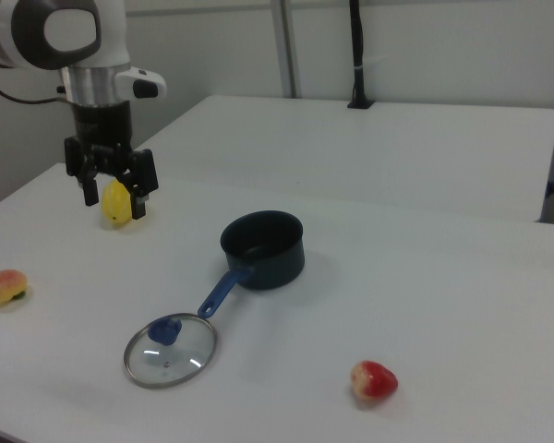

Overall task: Close lid
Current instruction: 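Move the gripper from its start pose toward the glass lid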

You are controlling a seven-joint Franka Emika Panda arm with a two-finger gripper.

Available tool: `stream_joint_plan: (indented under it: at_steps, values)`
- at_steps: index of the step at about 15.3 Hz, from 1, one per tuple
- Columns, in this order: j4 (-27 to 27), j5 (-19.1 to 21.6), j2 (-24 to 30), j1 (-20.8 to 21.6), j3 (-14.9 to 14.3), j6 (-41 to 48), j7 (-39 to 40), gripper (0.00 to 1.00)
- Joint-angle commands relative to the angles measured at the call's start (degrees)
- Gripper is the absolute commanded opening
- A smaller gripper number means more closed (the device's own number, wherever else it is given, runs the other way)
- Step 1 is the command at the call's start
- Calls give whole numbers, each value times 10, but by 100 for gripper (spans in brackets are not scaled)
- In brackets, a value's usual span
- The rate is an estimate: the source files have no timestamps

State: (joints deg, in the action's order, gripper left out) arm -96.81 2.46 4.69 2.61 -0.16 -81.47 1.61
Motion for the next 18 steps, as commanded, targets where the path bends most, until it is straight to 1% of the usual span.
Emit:
stream_joint_plan:
  at_steps: [1,3,8,11,15,17,18]
  values:
    - [-33,-11,9,10,11,4,21,100]
    - [-49,-11,10,11,15,4,26,100]
    - [-104,-25,14,13,46,-18,22,100]
    - [-181,-32,51,13,55,-83,19,100]
    - [-244,-32,74,13,61,-164,16,100]
    - [-281,-33,84,13,64,-223,-12,100]
    - [-298,-39,84,13,76,-255,-34,100]
